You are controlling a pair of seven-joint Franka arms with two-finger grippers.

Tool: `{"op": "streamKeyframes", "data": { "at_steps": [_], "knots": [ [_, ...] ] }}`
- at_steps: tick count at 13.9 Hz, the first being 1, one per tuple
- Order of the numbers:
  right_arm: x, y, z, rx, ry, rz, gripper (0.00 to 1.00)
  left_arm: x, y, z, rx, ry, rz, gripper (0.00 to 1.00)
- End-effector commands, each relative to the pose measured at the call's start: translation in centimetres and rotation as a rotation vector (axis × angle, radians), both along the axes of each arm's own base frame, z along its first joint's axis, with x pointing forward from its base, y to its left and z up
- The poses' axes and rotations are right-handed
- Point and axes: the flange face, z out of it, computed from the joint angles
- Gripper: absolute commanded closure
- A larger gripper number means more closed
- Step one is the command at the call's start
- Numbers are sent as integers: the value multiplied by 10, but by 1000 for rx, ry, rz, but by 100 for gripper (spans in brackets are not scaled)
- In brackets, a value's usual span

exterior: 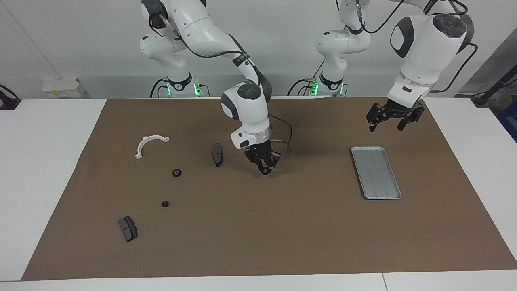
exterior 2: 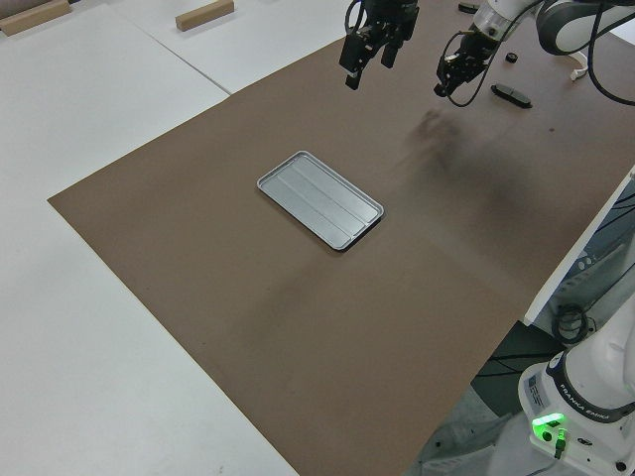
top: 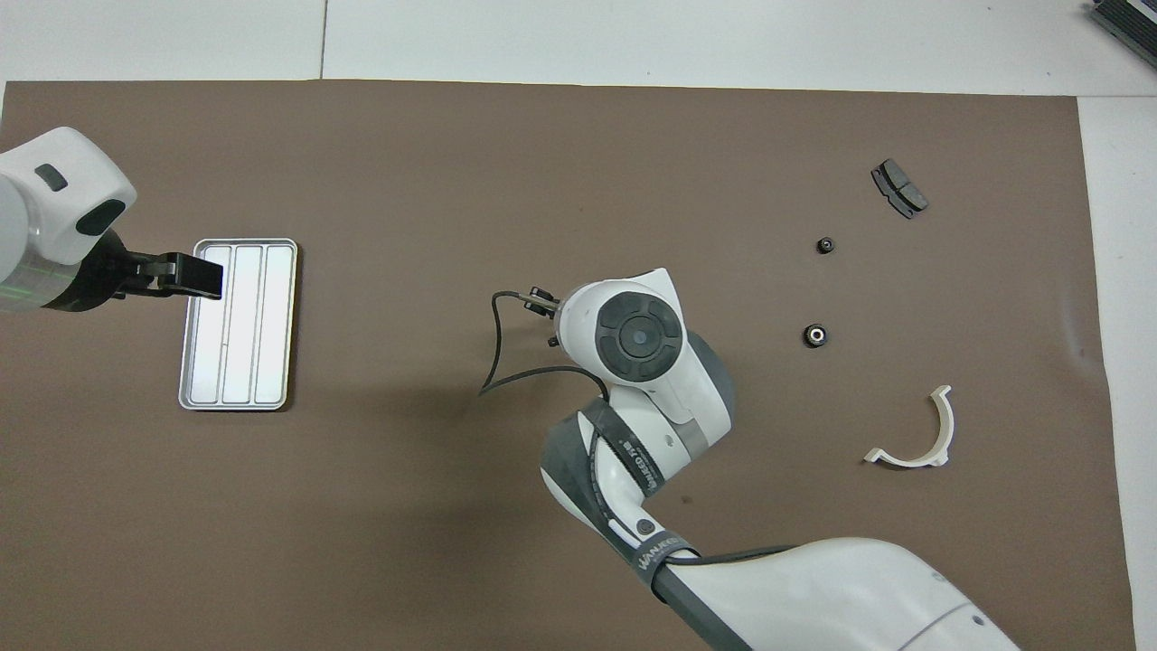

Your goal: Pick bearing gear from pile to tray

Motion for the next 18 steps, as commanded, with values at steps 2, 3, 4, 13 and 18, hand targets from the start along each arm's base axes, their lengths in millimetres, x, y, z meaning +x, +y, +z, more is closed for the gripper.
{"op": "streamKeyframes", "data": {
  "at_steps": [2,3,4,13,18],
  "knots": [
    [-7,11,2,-41,28,10,9,-9,-12,-3,-4,-38,24,0],
    [-6,6,4,-67,35,16,5,-9,-15,-5,-6,-38,32,0],
    [-5,2,7,-74,33,18,4,-7,-16,-5,-10,-50,49,0],
    [12,-158,60,-135,17,67,0,18,-147,-78,-99,-116,111,0],
    [0,-254,43,-194,72,172,0,7,-215,-115,-111,-99,15,0]
  ]
}}
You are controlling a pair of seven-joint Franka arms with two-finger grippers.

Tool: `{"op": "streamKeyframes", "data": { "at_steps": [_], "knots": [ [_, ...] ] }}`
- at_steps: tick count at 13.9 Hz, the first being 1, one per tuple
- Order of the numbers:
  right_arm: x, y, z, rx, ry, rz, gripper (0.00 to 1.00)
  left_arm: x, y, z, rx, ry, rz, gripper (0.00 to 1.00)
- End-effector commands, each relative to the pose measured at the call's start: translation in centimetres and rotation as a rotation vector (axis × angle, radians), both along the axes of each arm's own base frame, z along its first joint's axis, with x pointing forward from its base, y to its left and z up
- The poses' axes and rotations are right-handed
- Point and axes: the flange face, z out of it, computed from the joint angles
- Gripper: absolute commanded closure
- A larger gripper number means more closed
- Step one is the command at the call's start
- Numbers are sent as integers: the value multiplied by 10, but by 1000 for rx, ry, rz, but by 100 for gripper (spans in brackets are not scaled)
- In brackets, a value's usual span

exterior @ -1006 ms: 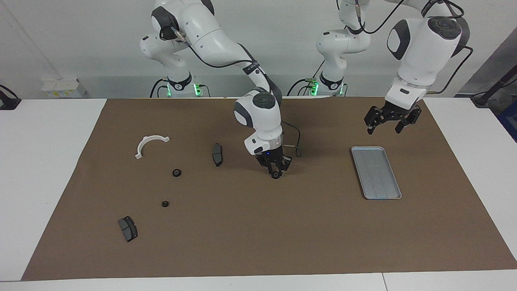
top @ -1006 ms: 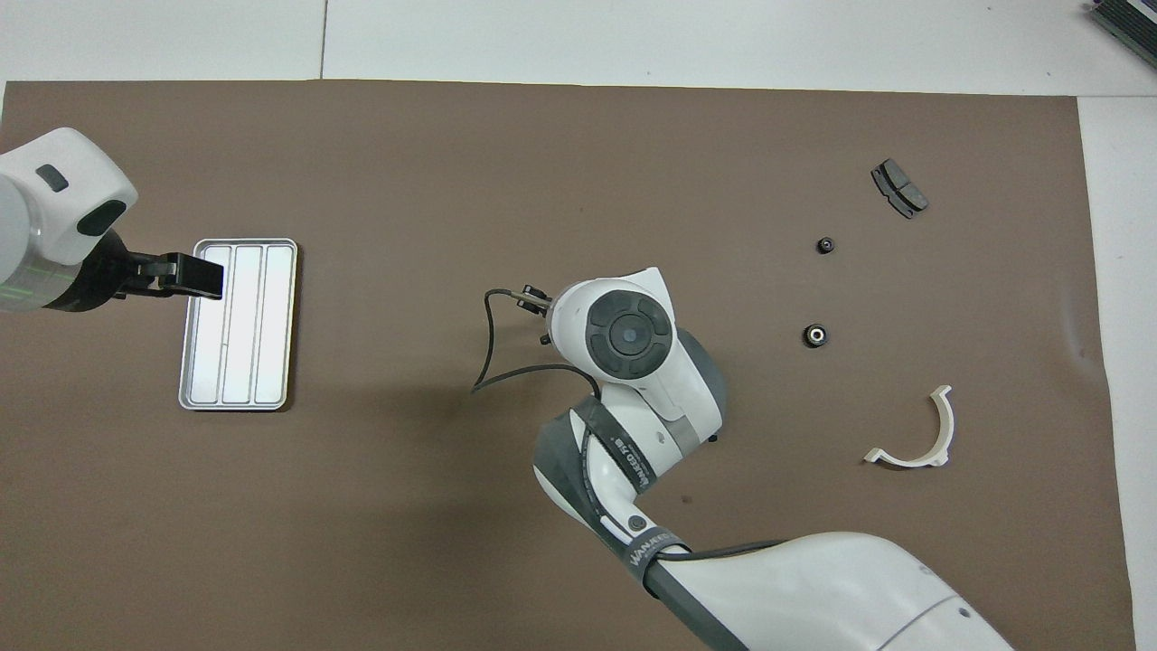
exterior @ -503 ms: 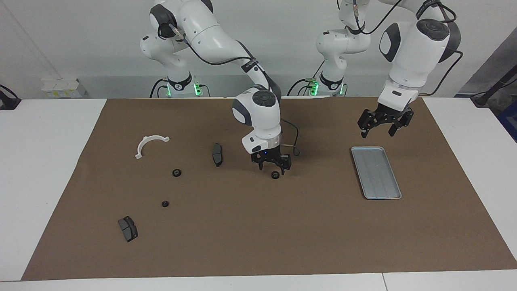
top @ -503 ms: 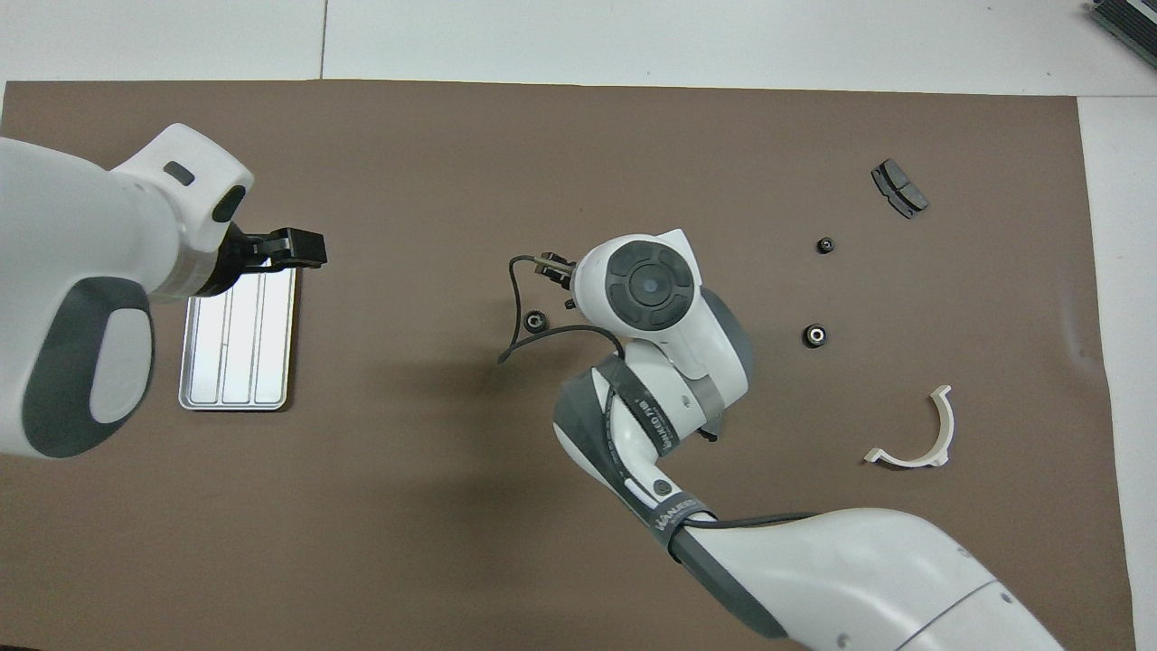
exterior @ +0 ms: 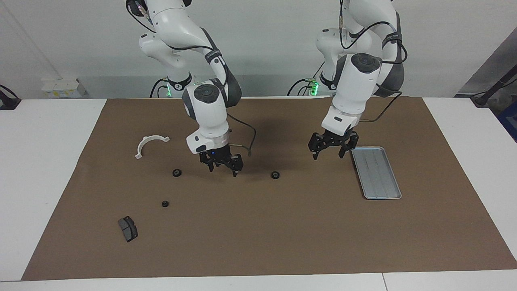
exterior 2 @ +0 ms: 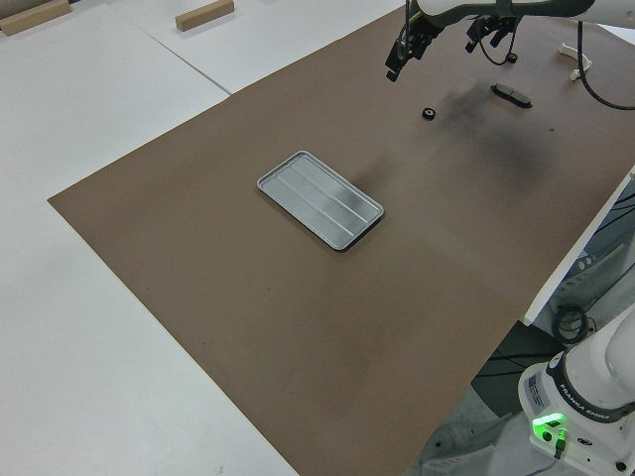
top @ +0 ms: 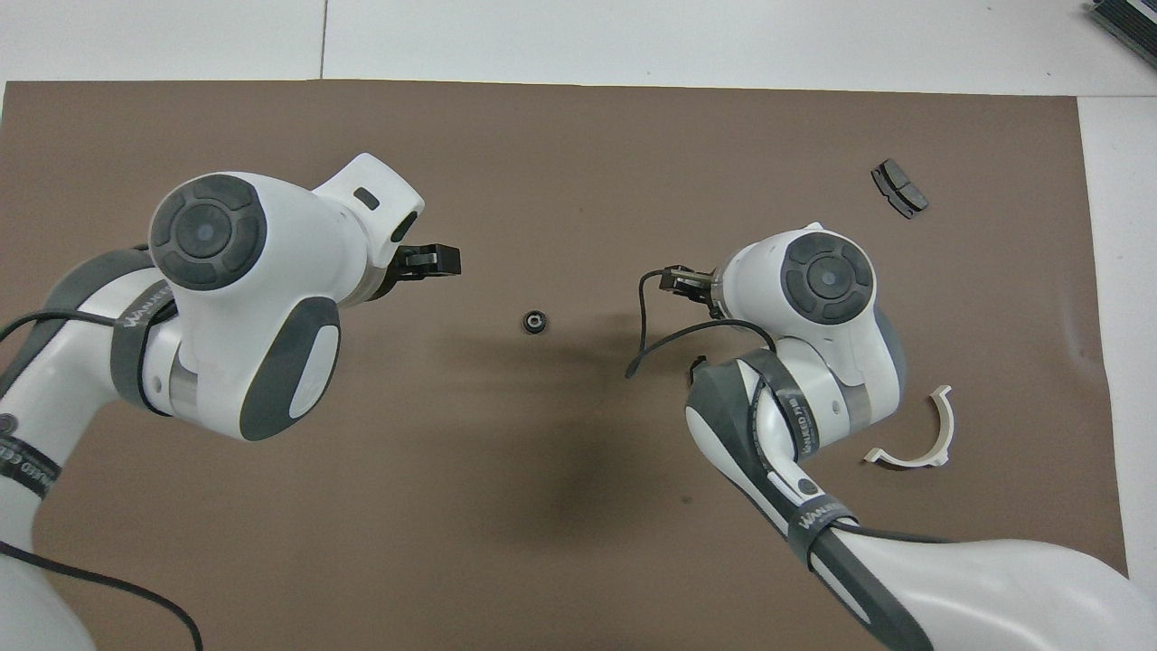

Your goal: Pick bearing gear from pile to tray

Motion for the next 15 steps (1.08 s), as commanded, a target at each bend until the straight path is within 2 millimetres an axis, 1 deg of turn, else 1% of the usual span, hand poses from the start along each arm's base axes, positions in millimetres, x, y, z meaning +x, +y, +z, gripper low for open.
{"op": "streamKeyframes", "data": {
  "at_steps": [1,2,3,4,5,6,7,8,9,10,11,12,13,14,15],
  "knots": [
    [-17,-51,-12,-25,34,71,0,-3,-51,-36,-3,22,-23,0],
    [-16,-72,-15,-34,40,98,0,-3,-63,-48,-15,21,3,0],
    [-15,-91,-18,-41,50,130,0,-4,-69,-53,-20,9,5,0],
    [-18,-102,-23,-46,62,153,0,-10,-84,-62,-16,20,-19,0],
    [-22,-109,-25,-49,70,158,0,-12,-92,-71,-17,22,-29,0],
    [-24,-120,-29,-52,80,170,0,-11,-96,-81,-21,23,-31,0],
    [-24,-127,-33,-56,87,193,0,-13,-104,-92,-21,18,-46,0],
    [-24,-139,-39,-57,93,203,0,-12,-106,-100,-22,18,-49,0],
    [-25,-142,-43,-57,82,205,2,-11,-107,-108,-12,15,-59,0],
    [-28,-141,-49,-56,81,207,6,-11,-108,-109,-8,3,-68,0],
    [-27,-140,-53,-55,78,209,8,-10,-108,-111,-5,3,-70,0],
    [-27,-139,-54,-55,78,211,14,-11,-108,-120,7,9,-78,0],
    [-29,-137,-55,-55,81,214,20,-12,-110,-123,14,10,-85,0],
    [-30,-136,-56,-55,84,211,28,-14,-115,-126,16,5,-97,0],
    [-30,-134,-56,-55,84,214,39,-14,-115,-131,14,6,-97,0]
  ]
}}
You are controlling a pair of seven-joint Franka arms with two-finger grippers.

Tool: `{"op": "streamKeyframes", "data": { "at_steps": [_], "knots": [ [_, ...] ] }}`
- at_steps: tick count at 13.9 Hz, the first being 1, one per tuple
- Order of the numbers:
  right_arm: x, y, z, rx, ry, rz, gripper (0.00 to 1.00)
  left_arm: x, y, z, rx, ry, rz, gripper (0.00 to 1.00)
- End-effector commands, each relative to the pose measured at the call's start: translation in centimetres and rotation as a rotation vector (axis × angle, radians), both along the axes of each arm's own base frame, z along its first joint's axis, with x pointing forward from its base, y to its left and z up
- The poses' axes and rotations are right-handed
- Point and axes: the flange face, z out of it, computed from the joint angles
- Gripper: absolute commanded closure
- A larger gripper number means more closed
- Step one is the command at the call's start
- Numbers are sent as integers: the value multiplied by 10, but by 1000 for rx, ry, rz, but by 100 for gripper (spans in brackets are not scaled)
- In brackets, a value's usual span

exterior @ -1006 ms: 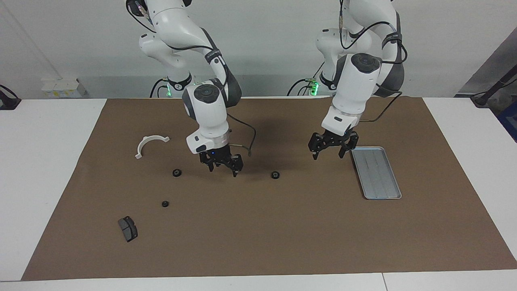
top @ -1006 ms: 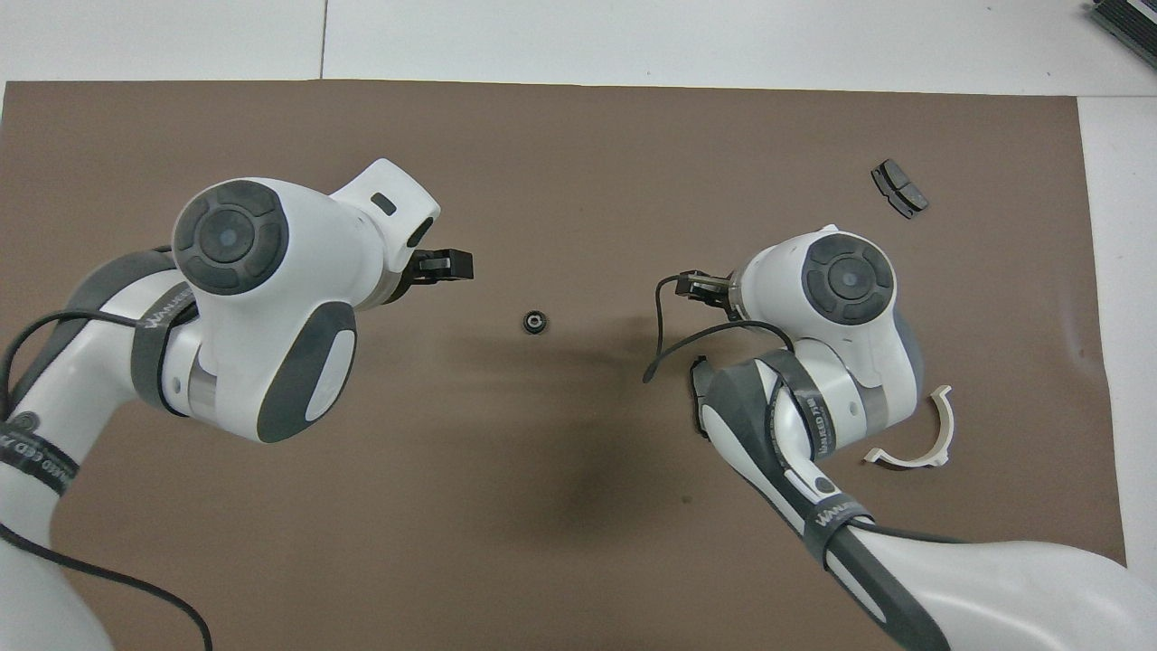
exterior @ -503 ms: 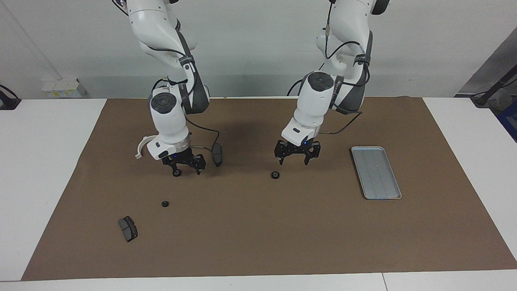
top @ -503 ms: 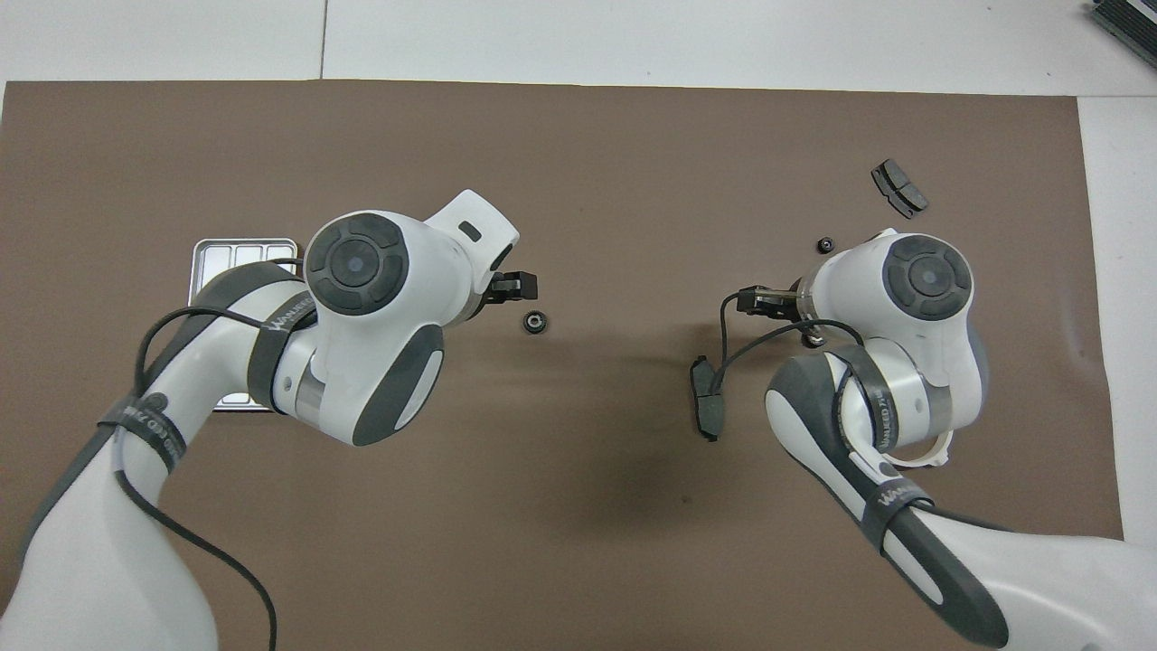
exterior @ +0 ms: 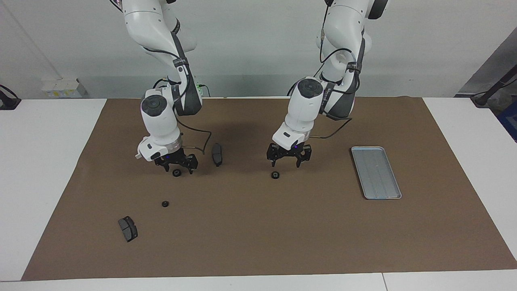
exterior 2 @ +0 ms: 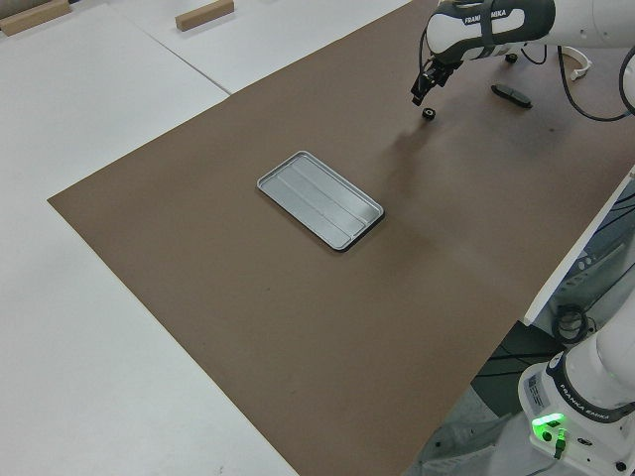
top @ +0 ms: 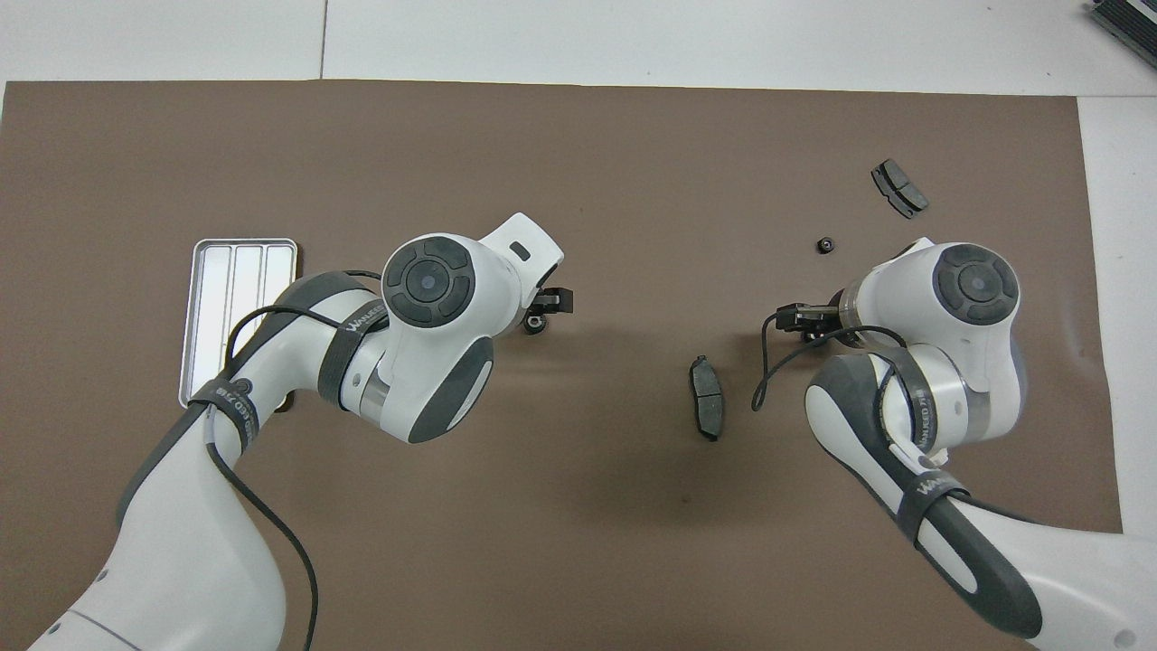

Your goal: Pick bearing gear from pile to tray

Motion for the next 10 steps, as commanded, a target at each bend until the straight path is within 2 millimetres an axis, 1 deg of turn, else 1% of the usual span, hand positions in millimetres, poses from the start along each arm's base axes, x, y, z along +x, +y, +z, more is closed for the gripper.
{"op": "streamKeyframes", "data": {
  "at_steps": [1,3,4,7,9,10],
  "knots": [
    [-5,0,-1,7,-9,13,53,3,-9,-10,8,-25,-12,0],
    [-5,1,-1,7,-9,13,75,0,-13,-12,14,-32,-29,0],
    [-4,0,0,7,-12,12,80,-1,-14,-14,27,-38,-44,0],
    [-4,0,0,8,-15,12,80,-1,-16,-16,33,-56,-63,0],
    [-2,-1,1,8,-18,9,86,-1,-17,-20,33,-55,-69,0],
    [0,0,5,9,-25,7,92,-2,-16,-22,41,-56,-75,0]
  ]
}}
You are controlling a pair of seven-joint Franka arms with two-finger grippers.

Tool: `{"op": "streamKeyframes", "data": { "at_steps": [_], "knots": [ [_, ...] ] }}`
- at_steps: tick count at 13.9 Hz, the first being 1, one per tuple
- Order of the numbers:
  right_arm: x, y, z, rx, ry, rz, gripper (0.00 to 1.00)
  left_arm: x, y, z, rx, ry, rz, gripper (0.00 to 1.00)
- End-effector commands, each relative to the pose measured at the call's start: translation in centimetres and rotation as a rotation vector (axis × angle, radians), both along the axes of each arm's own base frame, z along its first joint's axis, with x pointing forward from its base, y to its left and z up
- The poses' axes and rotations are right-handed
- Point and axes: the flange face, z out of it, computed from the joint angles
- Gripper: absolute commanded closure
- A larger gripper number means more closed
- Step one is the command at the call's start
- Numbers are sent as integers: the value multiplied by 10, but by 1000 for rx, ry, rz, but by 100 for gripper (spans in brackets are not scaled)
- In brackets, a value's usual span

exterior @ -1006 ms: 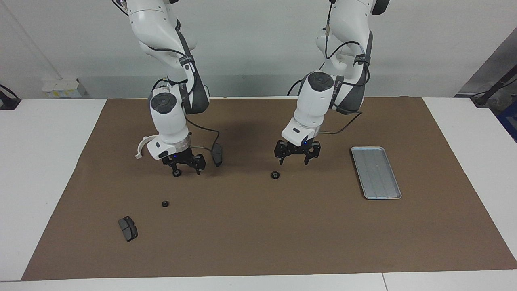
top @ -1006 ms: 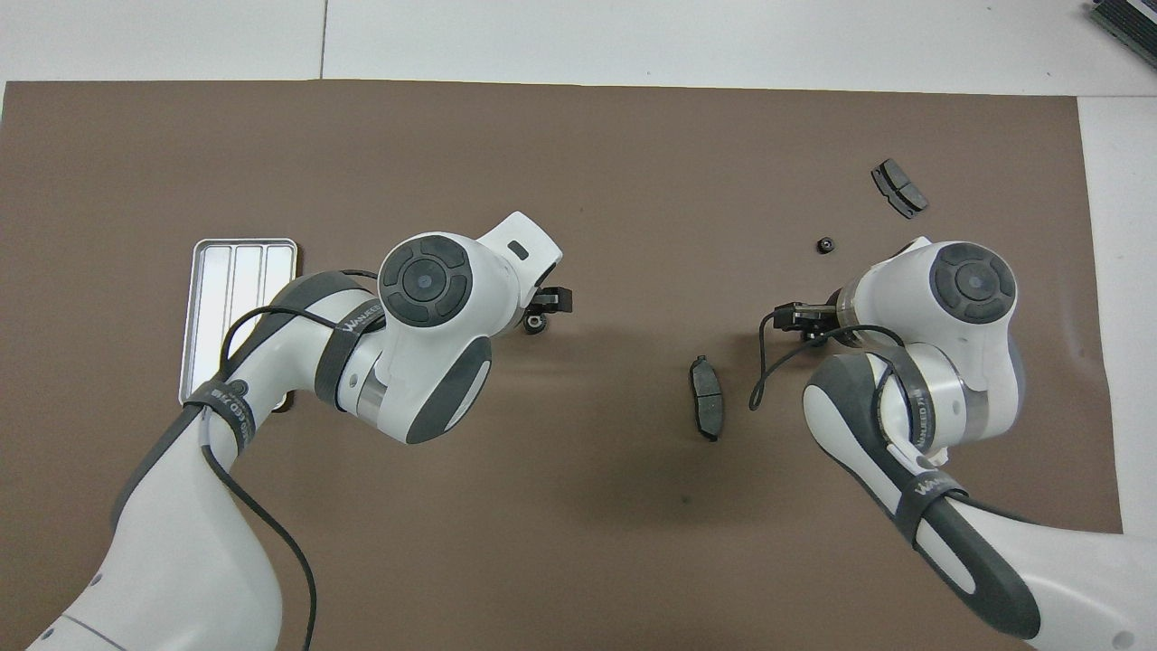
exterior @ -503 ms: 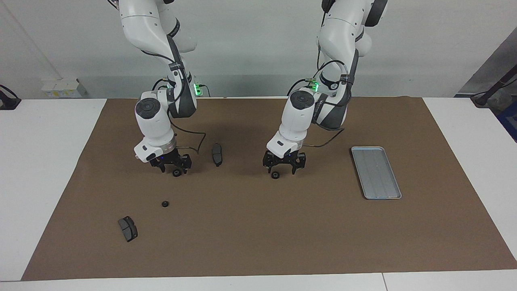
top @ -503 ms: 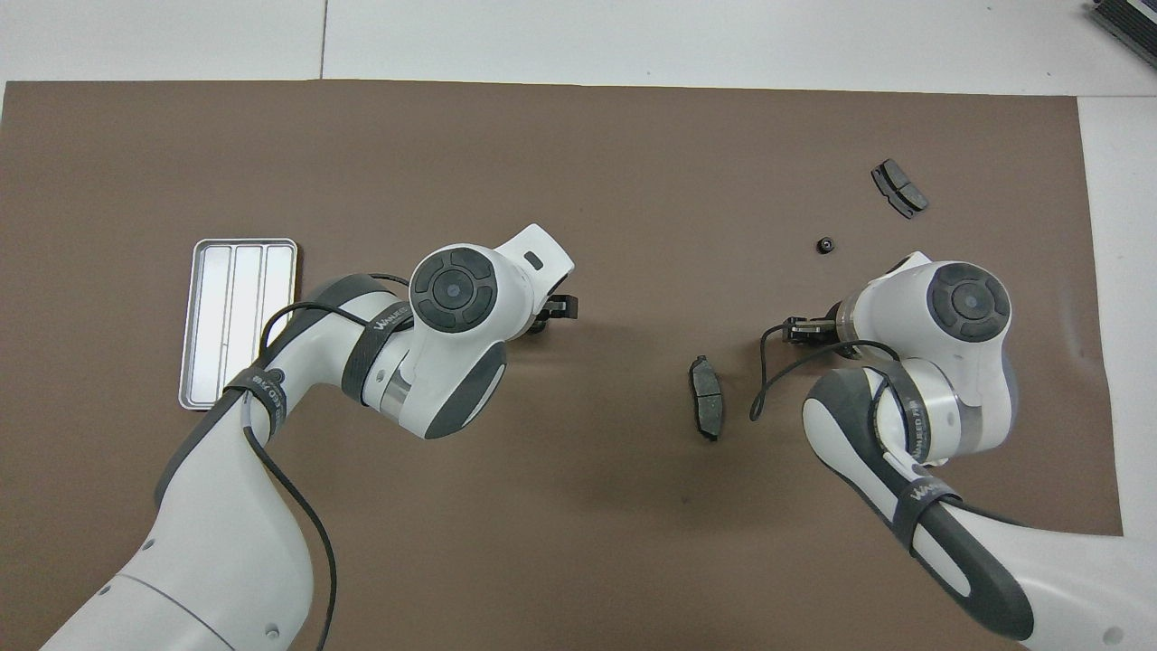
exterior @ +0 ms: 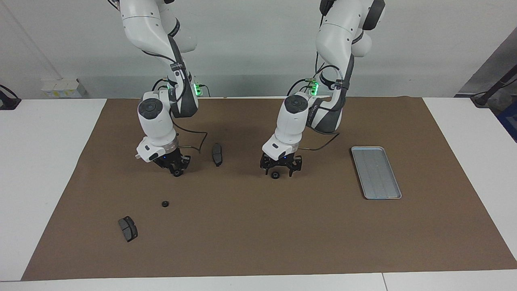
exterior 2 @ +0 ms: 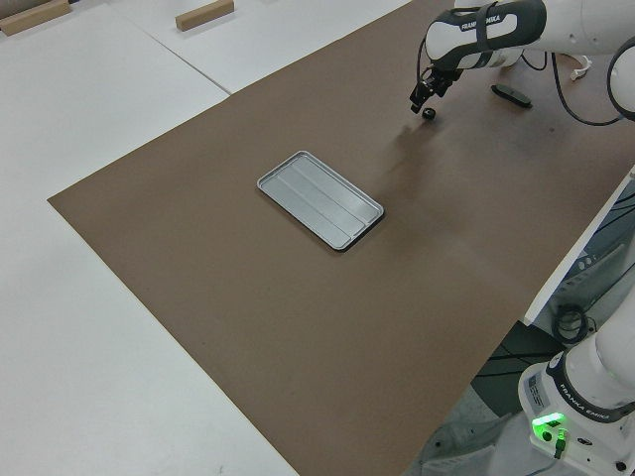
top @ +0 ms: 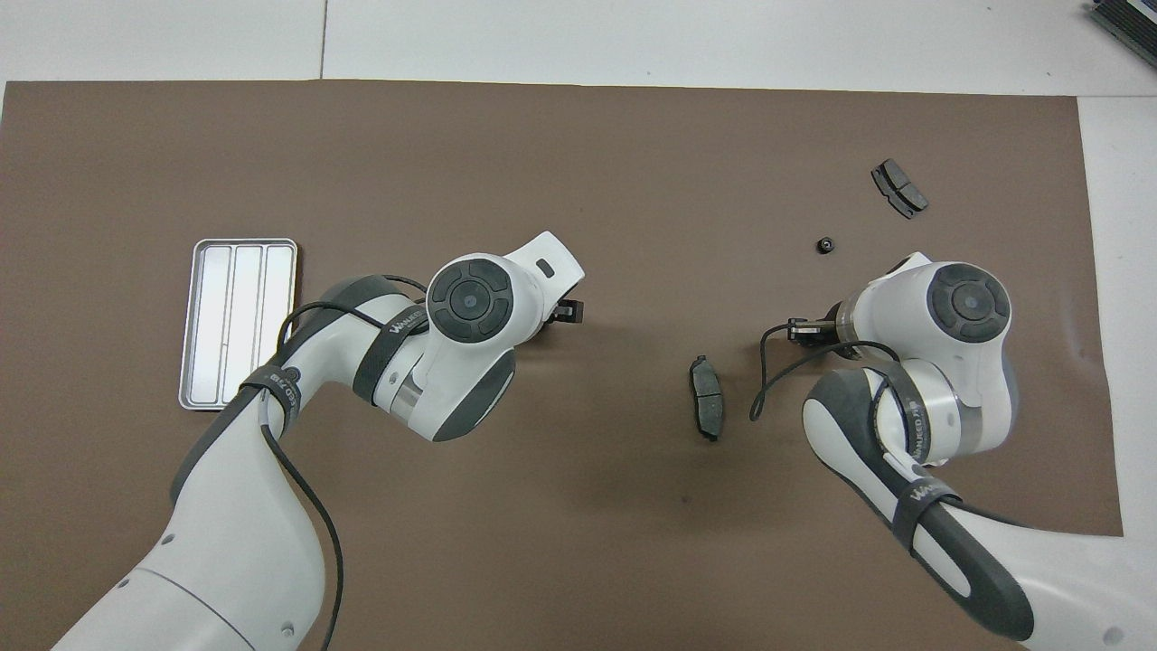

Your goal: Pick bearing gear from pile to tray

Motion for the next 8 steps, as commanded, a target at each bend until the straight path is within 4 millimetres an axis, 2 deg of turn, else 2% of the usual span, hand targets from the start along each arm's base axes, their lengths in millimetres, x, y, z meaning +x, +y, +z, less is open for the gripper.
{"op": "streamKeyframes", "data": {
  "at_steps": [1,5,8],
  "knots": [
    [5,1,13,14,-40,-14,98,2,-3,-6,18,-26,-21,0],
    [21,16,44,50,-81,-48,100,-6,-8,-13,24,-16,-35,9],
    [29,29,58,79,-78,-71,100,-9,-9,-16,27,-9,-39,14]
  ]
}}
